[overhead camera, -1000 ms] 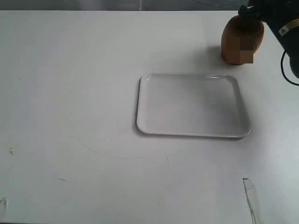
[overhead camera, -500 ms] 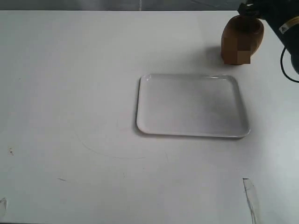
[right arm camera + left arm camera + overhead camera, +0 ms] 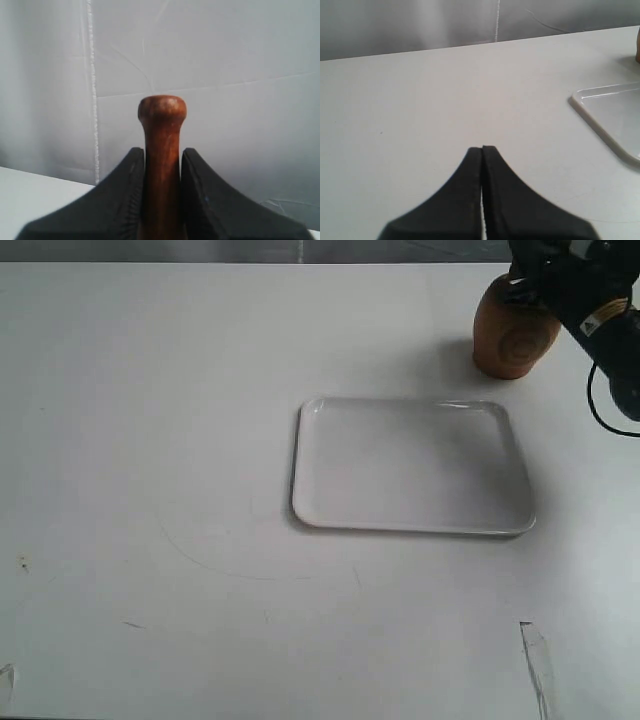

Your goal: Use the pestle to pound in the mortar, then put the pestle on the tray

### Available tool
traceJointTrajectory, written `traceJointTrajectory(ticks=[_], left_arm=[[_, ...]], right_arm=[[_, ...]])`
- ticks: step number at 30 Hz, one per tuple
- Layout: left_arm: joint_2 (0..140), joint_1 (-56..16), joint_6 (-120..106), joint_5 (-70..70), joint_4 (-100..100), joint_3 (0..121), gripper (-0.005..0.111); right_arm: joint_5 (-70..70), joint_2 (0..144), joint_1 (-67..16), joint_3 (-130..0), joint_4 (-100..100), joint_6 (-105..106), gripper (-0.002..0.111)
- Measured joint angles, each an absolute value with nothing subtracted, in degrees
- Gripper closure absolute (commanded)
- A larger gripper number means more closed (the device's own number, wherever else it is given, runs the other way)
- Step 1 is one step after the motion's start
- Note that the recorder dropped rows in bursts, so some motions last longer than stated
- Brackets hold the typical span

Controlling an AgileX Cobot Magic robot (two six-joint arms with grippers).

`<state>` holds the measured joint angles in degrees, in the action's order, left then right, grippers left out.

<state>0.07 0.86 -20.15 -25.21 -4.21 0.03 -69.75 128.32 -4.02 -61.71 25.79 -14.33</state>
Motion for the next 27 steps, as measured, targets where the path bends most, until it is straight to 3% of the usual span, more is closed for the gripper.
traceJointTrajectory(ticks=[7,17,27], left_arm=[[0.1,0.9,-20.1,-25.2,-4.2,0.0,0.107],[0.1,0.9,-20.1,-25.2,-4.2,0.0,0.107],[0.1,0.9,-20.1,-25.2,-4.2,0.0,0.107]], right_arm=[[-69.9,127.4,-4.0,-61.7,25.8,-13.9,0.108],[-67.7,115.2,-4.0,-61.6,26.7,-13.9,0.108],[-63.5,124.0,-4.0,-61.6,27.7,-13.9,0.108]])
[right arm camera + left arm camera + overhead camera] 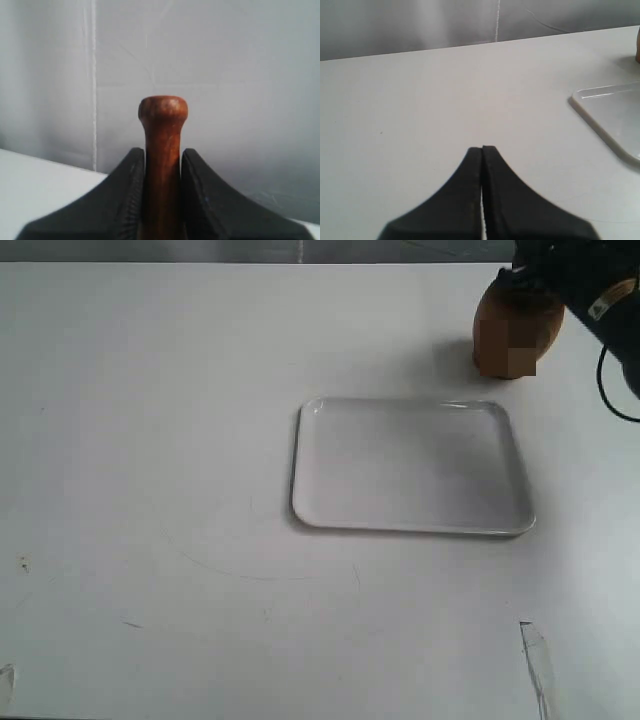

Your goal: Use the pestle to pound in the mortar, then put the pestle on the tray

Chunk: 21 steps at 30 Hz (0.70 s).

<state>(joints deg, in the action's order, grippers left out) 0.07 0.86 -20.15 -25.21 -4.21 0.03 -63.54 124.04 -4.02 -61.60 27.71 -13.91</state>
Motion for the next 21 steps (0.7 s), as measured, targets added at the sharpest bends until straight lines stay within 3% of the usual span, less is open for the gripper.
traceJointTrajectory(ticks=[9,21], left_arm=[[0.1,0.9,-20.1,-25.2,-4.2,0.0,0.107],[0.1,0.9,-20.1,-25.2,-4.2,0.0,0.107]], right_arm=[[-68.1,127.0,-4.0,-61.7,27.4,-14.2,0.108],[-68.5,112.6,-4.0,-61.5,28.7,-17.4,0.108]])
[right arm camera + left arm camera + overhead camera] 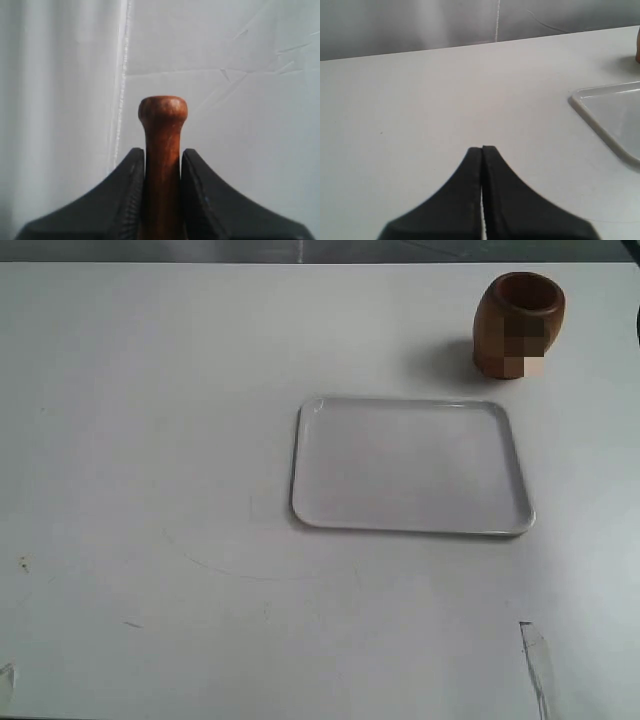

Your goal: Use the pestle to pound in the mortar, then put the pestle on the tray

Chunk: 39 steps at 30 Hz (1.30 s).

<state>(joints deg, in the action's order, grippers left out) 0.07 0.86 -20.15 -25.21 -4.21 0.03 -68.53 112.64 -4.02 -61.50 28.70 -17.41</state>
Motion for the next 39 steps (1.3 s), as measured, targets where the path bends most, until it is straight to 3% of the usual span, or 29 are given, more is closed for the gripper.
traceJointTrajectory(ticks=[10,19,25,29,34,39], left_arm=[[0.1,0.9,-20.1,-25.2,-4.2,0.0,0.107],[0.1,0.9,-20.1,-25.2,-4.2,0.0,0.107],[0.1,0.9,-20.1,-25.2,-4.2,0.0,0.107],[0.1,0.9,-20.1,-25.2,-4.2,0.0,0.107],[0.1,0.9,-20.1,-25.2,-4.2,0.0,0.107],[0.1,0.9,-20.1,-25.2,-4.2,0.0,0.107]], right_arm=[[-61.5,119.9,-4.0,-61.5,30.1,-16.2,0.108],[-64.3,126.1,-4.0,-61.7,28.7,-15.1,0.108],[-62.6,124.2,-4.0,-61.5,29.1,-15.1,0.108],[-61.0,114.2,-4.0,-61.1,30.0,-15.1,0.108],[-56.7,101.6,-7.1,-61.1,47.2,-21.0,0.108],[-42.9,104.4,-15.2,-61.1,80.4,-35.5,0.108]])
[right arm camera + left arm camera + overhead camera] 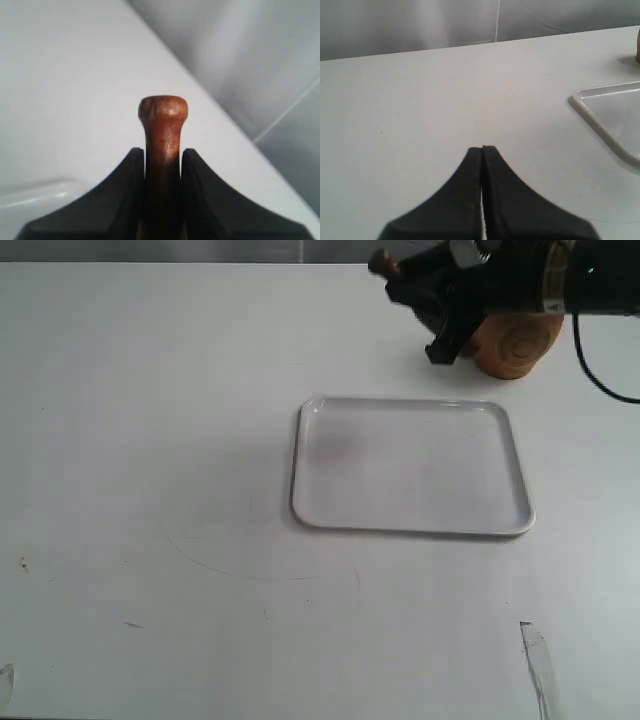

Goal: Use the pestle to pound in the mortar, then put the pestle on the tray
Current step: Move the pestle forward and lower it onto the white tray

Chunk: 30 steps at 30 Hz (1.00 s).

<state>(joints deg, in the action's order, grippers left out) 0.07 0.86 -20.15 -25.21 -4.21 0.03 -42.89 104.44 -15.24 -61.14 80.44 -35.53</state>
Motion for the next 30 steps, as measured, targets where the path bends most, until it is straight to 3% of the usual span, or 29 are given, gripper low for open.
traceJointTrajectory(ticks=[6,19,22,27,30], left_arm=[[0.1,0.9,-20.1,-25.2,-4.2,0.0,0.107],[0.1,0.9,-20.1,-25.2,-4.2,0.0,0.107],[0.1,0.9,-20.1,-25.2,-4.2,0.0,0.107],[0.1,0.9,-20.1,-25.2,-4.2,0.0,0.107],[0.1,0.9,-20.1,-25.2,-4.2,0.0,0.107]], right_arm=[[-41.7,110.0,-16.6,-61.1,99.1,-59.1,0.108],[-40.9,115.6,-16.6,-57.2,100.1,-65.7,0.107],[-40.4,115.6,-16.6,-57.2,100.1,-66.9,0.096],[-40.4,115.6,-16.6,-57.2,100.1,-67.8,0.062],[-40.6,115.6,-16.6,-57.2,100.1,-68.3,0.052]])
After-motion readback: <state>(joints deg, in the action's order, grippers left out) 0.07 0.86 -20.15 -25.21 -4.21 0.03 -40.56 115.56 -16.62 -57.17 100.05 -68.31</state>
